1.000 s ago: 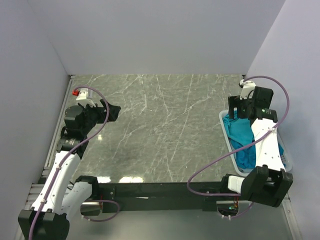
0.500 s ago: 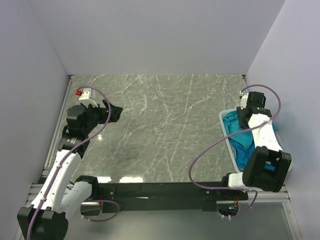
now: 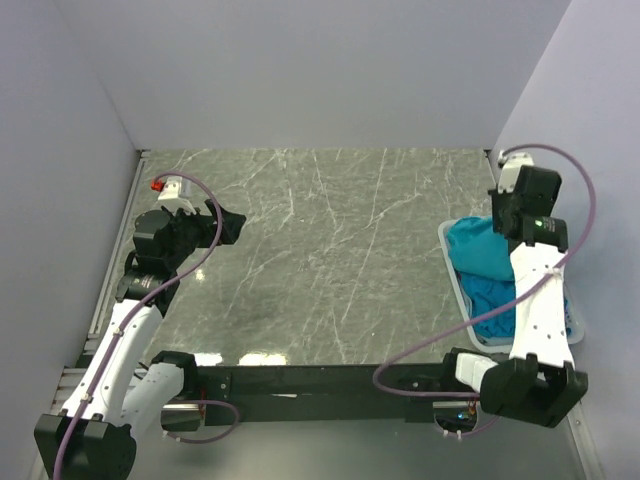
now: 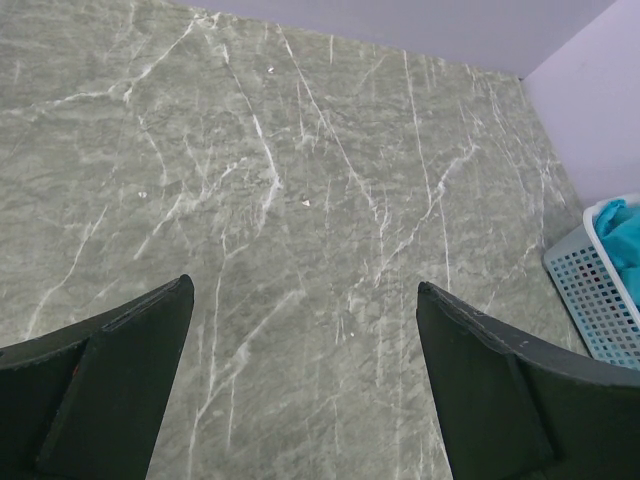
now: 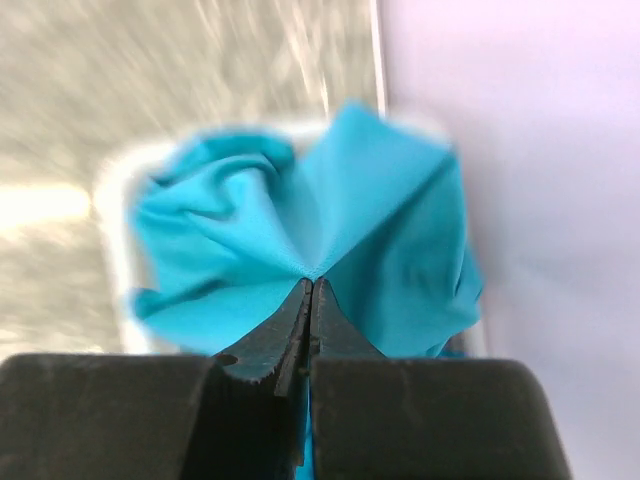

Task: Fold and stack the t-shirts
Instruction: Grab the tshirt from the pile, then move the tshirt to the center of the board

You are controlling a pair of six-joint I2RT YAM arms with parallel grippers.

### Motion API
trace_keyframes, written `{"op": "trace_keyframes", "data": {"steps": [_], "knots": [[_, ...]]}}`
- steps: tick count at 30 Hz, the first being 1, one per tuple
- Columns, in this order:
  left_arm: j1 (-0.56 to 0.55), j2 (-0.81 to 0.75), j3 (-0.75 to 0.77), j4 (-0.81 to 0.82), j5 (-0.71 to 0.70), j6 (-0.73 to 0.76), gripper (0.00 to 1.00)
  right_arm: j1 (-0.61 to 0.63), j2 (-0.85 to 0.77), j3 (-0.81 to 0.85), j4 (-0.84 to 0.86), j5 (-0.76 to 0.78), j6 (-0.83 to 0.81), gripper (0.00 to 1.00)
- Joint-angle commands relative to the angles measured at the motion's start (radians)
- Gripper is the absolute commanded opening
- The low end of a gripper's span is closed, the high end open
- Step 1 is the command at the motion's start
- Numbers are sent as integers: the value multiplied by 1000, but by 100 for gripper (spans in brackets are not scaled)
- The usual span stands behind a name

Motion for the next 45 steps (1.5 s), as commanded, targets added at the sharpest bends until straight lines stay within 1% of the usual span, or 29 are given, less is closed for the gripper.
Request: {"op": "trace_keyframes", "data": {"steps": [1,2,3,6,7,9,10,12,13,14,16,17,20,22,26,30,33,34,38,42,45], "knots": [[-4,-21,14,11,10,9,99,60,-60,156,-55,-88,20,0],[-4,-25,12,12,11,9,99,80,-60,222,-63,-96,23,0],[-4,-26,12,14,11,9,100,137,-56,256,-79,-110,20,0],[-4,-29,11,14,8,9,100,244,-30,393,-89,-107,9,0],[-4,-31,7,15,5,9,99,296,-11,487,-99,-134,8,0],[-4,-32,7,15,-1,11,99,296,64,595,-145,-214,40,0],[-4,-34,3,18,-4,12,100,299,81,656,-144,-289,48,0],[-6,-34,-3,18,-18,16,100,302,145,727,-164,-381,77,0],[-6,-32,-3,18,-26,17,100,305,164,797,-171,-462,84,0],[-6,-31,-5,20,-30,19,100,320,182,828,-176,-502,89,0],[-6,-22,-6,22,-44,23,99,343,227,914,-184,-556,103,0],[-6,-18,-8,23,-49,26,100,366,239,940,-187,-622,106,0],[-6,-8,-8,25,-65,35,99,402,291,1040,-196,-726,137,0],[-6,-9,-9,28,-79,42,99,442,320,1101,-192,-737,154,0],[-6,-32,-23,52,-95,54,99,512,368,1149,-192,-728,160,0],[-6,-89,-45,80,-105,62,99,578,402,1123,-176,-727,155,0],[-6,-123,-58,88,-113,65,100,658,414,1134,-182,-708,141,0],[-6,-132,-65,89,-113,65,99,695,414,1126,-179,-693,137,0],[-6,-158,-74,118,-105,71,99,768,420,1067,-188,-635,109,0],[-6,-161,-72,120,-92,71,99,791,438,969,-181,-607,104,0],[-6,-166,-75,124,-82,71,100,795,464,936,-170,-573,105,0]]}}
